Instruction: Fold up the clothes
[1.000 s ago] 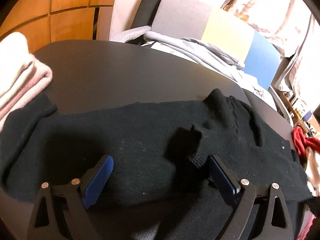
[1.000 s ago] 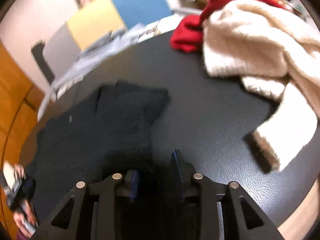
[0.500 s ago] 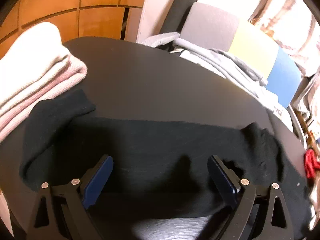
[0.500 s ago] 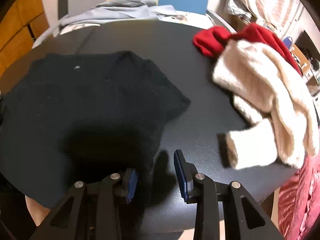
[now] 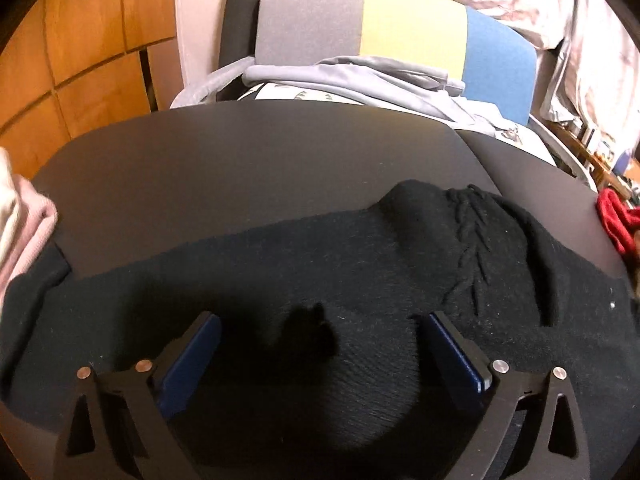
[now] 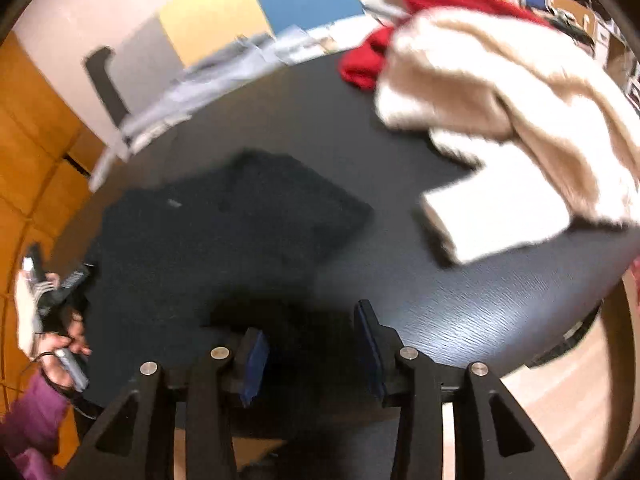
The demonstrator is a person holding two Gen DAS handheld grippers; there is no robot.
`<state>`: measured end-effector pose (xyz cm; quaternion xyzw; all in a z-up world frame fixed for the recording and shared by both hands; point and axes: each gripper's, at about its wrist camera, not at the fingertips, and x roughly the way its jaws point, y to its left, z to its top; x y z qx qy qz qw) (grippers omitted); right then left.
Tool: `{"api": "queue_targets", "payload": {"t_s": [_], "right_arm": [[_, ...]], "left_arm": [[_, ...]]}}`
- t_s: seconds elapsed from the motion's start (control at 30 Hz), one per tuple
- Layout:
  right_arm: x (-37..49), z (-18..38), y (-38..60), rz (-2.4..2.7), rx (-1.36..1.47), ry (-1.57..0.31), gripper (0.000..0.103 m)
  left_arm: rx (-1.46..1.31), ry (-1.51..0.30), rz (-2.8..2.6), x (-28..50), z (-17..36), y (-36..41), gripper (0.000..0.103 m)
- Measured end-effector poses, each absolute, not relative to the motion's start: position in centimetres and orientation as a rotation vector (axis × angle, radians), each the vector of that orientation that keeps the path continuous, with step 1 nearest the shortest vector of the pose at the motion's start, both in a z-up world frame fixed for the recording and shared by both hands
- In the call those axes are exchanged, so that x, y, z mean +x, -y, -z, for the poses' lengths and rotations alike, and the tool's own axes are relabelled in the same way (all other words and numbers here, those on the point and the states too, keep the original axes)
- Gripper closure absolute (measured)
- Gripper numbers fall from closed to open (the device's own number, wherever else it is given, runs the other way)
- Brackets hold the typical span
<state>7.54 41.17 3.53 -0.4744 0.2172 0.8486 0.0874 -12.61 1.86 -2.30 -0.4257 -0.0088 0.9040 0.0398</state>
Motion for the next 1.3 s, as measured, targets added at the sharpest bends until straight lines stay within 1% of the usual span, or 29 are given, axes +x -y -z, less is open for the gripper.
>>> {"api": "queue_targets", "payload": {"t_s": [0.07,0.17,0.23,0.37,0.43,0.5,0.53,0.57,0.6,0.7,0.8,0.9,0.97,1.07,1.2,1.3], "right_arm": [[6.6,-4.1,-40.0,-2.533,-1.48,-0.521,0.062],[5.8,-2.5,-39.8,-2.424,-1.717,-0.29,0.062],[6.9,-2.1,-40.1,-2.375,-1.749,-0.249,0.062],[9.3,-4.2,-42.7,-2.316,-1.515,-0.312,0.062],[8.9,-6.0,-42.9,-2.437,-1.307,-0.42,0.062],[7.0,-6.1,-41.7,-2.58,-1.222,-0.547,0.062],[5.6,-5.6,-40.6,-2.633,-1.228,-0.575,0.062],[3.8,-4.9,-38.9,-2.648,-1.266,-0.58,0.066],[2.1,-3.7,-38.2,-2.642,-1.33,-0.577,0.068],[-2.0,-0.1,-36.2,-2.611,-1.473,-0.563,0.068],[-5.8,0.4,-35.9,-2.638,-1.392,-0.445,0.068],[-10.3,0.9,-36.6,-2.648,-1.359,-0.401,0.068],[-11.0,0.8,-36.8,-2.661,-1.327,-0.37,0.068],[-15.0,1.3,-36.9,-2.661,-1.293,-0.26,0.068],[-19.5,2.0,-37.8,-2.652,-1.288,-0.226,0.064],[-20.4,1.8,-37.9,-2.668,-1.302,-0.21,0.064]], "left_arm": [[-1.297,0.005,-2.784,-12.5,2.2,-2.0,0.0],[-1.293,-0.004,-2.787,-12.3,1.9,-2.1,0.0],[-1.299,0.035,-2.77,-12.4,2.2,-1.6,0.0],[-1.294,0.038,-2.769,-12.9,2.4,-1.6,0.0],[-1.29,0.027,-2.774,-12.9,2.4,-1.8,0.0],[-1.29,0.034,-2.773,-13.0,2.5,-1.7,0.0],[-1.289,0.036,-2.774,-13.0,2.4,-1.7,0.0],[-1.288,0.037,-2.775,-13.1,2.5,-1.7,0.0],[-1.288,0.04,-2.778,-13.1,2.5,-1.6,0.0],[-1.288,0.05,-2.785,-13.3,2.6,-1.5,0.0],[-1.296,0.061,-2.807,-13.9,2.6,-1.3,0.0],[-1.316,0.085,-2.832,-15.6,2.7,-1.1,0.0],[-1.328,0.1,-2.85,-16.7,2.7,-1.2,0.0],[-1.357,0.14,-2.877,-19.1,2.7,-1.2,0.0],[-1.403,0.149,-2.917,-21.9,2.8,-1.1,0.0],[-1.433,0.173,-2.928,-23.4,2.9,-0.9,0.0]]}}
